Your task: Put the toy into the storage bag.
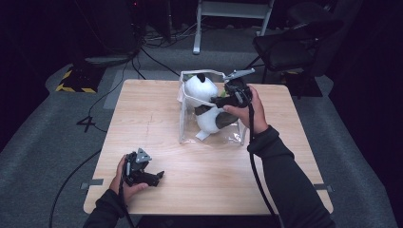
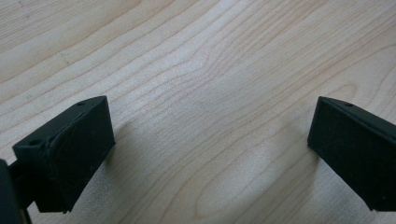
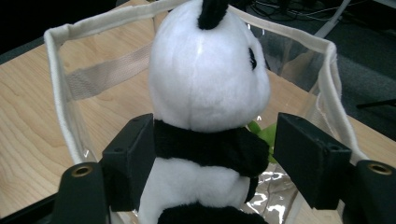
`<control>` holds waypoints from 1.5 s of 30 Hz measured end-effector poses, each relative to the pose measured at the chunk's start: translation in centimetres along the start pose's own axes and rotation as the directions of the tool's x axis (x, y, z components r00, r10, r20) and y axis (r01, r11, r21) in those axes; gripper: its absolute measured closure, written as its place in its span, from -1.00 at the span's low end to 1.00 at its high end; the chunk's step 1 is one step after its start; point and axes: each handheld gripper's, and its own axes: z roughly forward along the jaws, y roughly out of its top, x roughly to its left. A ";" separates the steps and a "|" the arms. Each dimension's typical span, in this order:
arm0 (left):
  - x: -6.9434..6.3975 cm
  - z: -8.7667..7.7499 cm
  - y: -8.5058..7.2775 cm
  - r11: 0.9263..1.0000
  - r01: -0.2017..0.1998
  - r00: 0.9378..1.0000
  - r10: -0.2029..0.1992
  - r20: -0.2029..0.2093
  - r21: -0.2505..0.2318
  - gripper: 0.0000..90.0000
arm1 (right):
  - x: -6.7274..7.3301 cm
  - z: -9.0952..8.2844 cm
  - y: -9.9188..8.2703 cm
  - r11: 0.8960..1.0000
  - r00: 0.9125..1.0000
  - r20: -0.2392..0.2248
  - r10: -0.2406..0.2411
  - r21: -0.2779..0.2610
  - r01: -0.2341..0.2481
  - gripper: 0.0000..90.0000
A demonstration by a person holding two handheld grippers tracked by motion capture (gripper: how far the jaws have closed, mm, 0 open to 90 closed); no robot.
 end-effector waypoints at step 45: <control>0.0 0.0 0.0 1.000 -0.002 1.000 0.002 -0.001 0.001 -0.99 | -0.2 -5.2 -1.3 0.996 0.998 0.004 -0.065 -0.059 0.065 -0.39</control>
